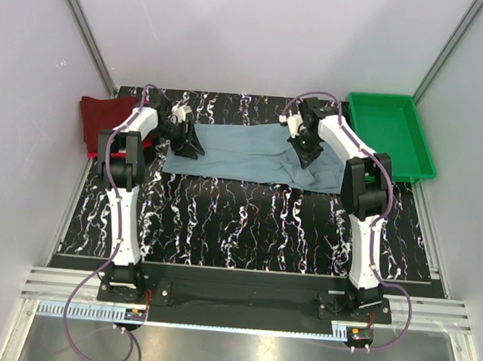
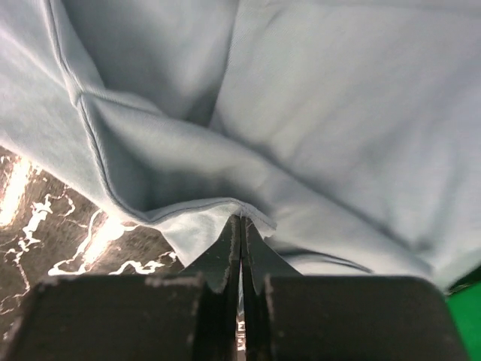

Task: Fold and stack the t-shirts
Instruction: Fold the tshirt

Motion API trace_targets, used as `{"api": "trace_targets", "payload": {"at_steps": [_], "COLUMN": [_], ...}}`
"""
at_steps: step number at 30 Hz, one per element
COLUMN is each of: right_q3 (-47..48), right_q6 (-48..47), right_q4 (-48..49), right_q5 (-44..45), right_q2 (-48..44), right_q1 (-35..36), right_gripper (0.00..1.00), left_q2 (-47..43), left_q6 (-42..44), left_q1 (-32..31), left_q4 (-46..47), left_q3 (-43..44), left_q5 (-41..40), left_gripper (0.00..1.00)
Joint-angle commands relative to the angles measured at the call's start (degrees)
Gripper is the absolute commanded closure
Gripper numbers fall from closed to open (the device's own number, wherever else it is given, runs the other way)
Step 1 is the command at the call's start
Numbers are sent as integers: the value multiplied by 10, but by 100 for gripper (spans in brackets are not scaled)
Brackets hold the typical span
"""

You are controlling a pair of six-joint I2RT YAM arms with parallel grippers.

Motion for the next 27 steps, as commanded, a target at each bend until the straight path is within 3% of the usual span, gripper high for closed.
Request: {"api": "trace_targets", "payload": {"at_steps": [1, 6, 15, 19, 20, 21, 24, 27], "right_q3": [31, 37, 126, 225, 229, 221, 165, 129], "right_q6": [-24, -34, -56, -34, -26, -19, -1, 10], "right_q4": [10, 29, 62, -21, -32, -36, -44, -60], "right_q5": [29, 61, 115, 114, 108, 100, 53, 5], "right_q2": [-36, -29, 23, 76, 81, 75, 49, 29], "right_q1": [7, 7, 7, 7, 7, 7, 6, 3], "right_gripper": [100, 100, 100, 99, 93, 79, 59, 57], "left_q2": [-20, -22, -29, -30, -31, -32, -30, -29], "left_q6": [-2, -1, 2, 2, 2, 2, 1, 1], "left_q1": [-2, -3, -3, -3, -3, -3, -2, -4], "left_q4": [8, 8, 5, 5, 5, 4, 4, 6], "left_q3": [10, 9, 2, 2, 2, 2, 1, 2], "left_q5": [12, 10, 5, 5, 5, 4, 5, 6], "left_gripper": [52, 52, 52, 52, 52, 52, 52, 52]}}
